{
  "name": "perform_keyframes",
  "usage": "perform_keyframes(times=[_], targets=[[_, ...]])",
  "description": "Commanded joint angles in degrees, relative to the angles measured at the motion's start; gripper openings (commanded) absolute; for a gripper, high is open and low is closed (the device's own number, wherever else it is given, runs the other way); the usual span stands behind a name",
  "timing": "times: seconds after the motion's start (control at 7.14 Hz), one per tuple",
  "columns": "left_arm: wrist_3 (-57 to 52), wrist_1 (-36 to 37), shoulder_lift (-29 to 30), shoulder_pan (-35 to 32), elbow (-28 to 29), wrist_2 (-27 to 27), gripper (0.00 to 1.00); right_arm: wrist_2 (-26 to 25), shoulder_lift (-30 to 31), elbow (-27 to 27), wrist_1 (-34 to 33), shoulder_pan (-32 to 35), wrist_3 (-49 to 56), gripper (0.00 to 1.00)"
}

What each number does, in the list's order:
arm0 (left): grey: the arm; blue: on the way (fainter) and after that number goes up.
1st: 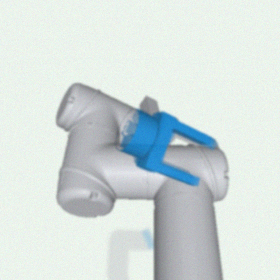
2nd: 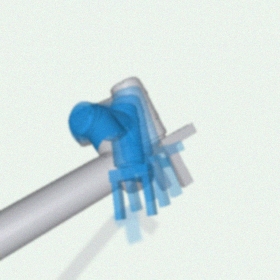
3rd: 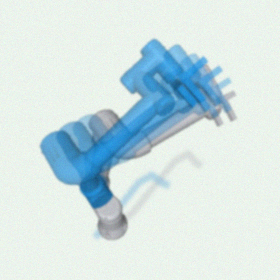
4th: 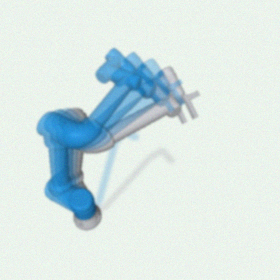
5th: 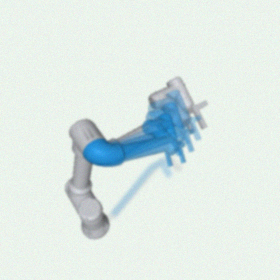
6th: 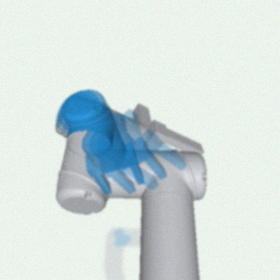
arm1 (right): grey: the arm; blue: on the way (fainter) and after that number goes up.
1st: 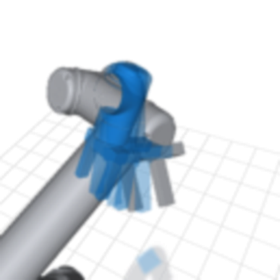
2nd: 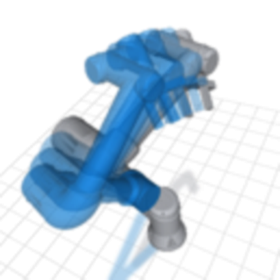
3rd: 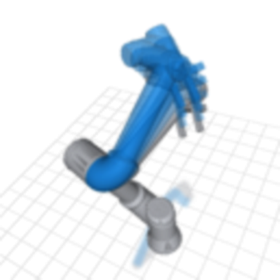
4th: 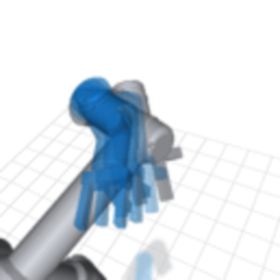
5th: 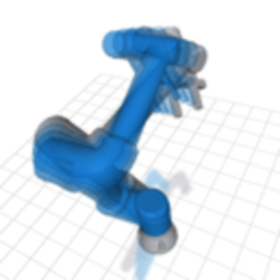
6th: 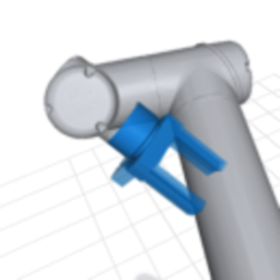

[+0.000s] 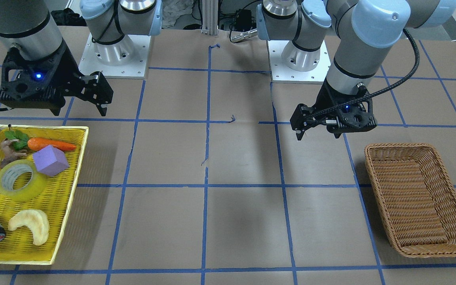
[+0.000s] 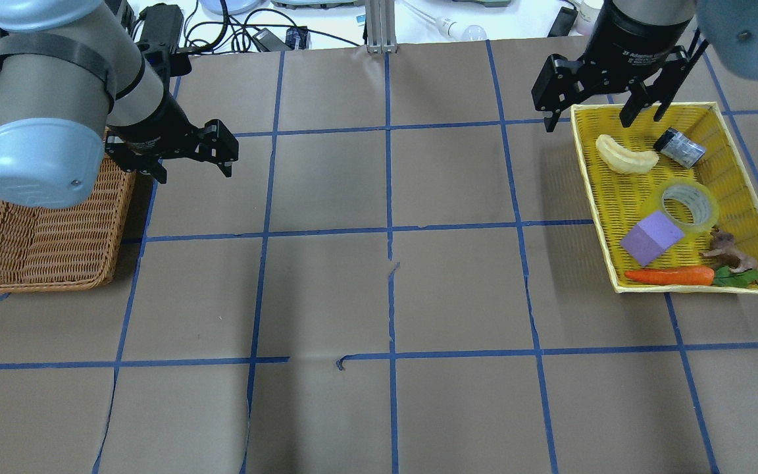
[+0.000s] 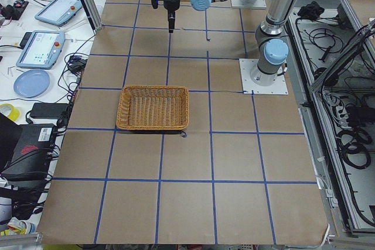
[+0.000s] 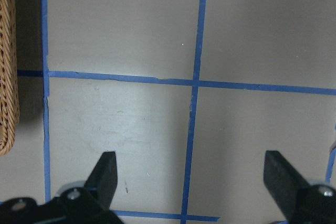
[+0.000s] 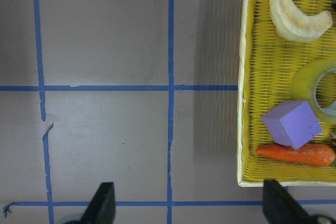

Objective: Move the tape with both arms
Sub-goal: 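Reach the right gripper down to the yellow tape roll in the yellow basket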

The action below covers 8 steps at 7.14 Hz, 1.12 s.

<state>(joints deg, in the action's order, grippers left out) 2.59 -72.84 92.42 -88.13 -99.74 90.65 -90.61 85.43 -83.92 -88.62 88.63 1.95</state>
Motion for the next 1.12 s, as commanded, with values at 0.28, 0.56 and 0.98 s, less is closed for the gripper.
perform_keyframes(times=[0.28,0.56,0.98], targets=[[-0.12,-0.02,-0.13,0.06,-0.02,0.06,1.0,-0.63,-6.13,2.01,-0.67,-15.47,26.38,1.0],[-3.09,-0.2,-1.96,0.07,0.77,-0.38,1.0,-0.89,-11.04,0.18,-7.66,-22.24,44.31,1.0],[-4.08,-0.99,-3.3,-0.11,0.69,-2.04,1.0,-0.18,-15.64,-12.02,-26.64,-27.28,54.64,1.0]])
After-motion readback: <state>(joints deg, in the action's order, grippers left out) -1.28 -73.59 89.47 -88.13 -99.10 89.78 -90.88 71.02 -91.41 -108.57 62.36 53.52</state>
